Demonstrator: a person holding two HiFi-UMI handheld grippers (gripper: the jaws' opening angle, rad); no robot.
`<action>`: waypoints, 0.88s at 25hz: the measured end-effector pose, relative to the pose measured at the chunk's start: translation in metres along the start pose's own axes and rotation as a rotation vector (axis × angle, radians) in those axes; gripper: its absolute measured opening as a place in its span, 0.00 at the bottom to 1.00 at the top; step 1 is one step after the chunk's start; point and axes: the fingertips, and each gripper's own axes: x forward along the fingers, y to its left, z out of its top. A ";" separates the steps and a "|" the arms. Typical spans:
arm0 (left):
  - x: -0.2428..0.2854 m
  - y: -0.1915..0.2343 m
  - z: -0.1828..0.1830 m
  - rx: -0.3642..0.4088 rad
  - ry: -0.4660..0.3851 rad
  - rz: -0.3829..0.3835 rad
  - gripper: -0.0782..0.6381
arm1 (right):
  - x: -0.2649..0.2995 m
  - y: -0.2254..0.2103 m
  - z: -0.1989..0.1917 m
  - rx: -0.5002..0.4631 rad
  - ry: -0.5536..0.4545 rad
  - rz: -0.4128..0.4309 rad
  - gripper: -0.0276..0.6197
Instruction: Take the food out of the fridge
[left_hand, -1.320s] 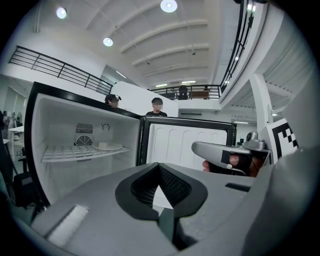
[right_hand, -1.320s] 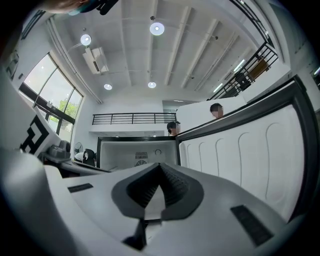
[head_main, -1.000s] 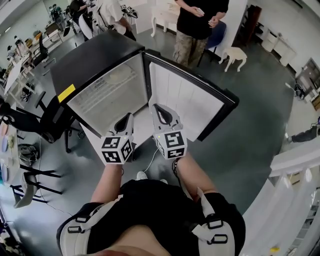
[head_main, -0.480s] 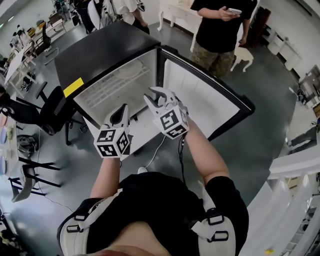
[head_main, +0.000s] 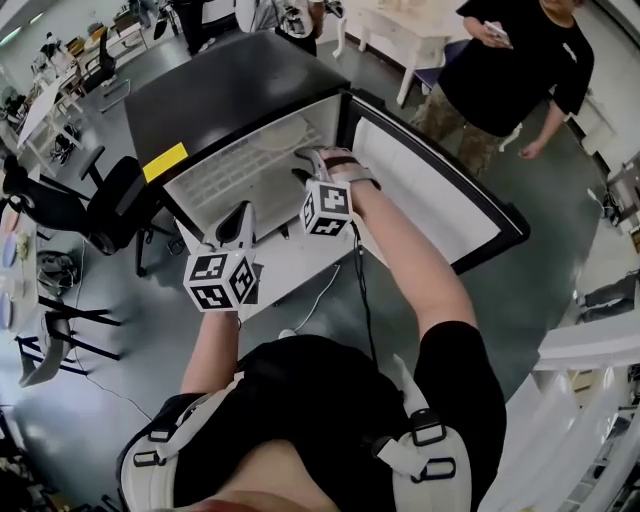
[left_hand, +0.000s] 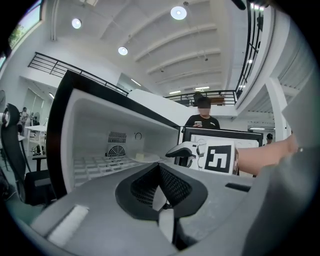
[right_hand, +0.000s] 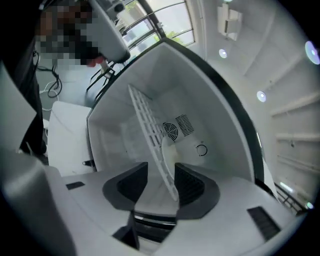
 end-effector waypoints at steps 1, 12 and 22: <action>-0.001 0.003 0.000 -0.002 -0.001 0.005 0.11 | 0.008 -0.001 -0.002 -0.030 0.019 0.000 0.27; -0.013 0.023 0.003 -0.006 -0.006 0.044 0.11 | 0.077 -0.014 -0.019 -0.333 0.173 -0.041 0.31; -0.020 0.028 -0.002 -0.003 0.002 0.040 0.11 | 0.088 0.001 -0.028 -0.353 0.232 0.036 0.31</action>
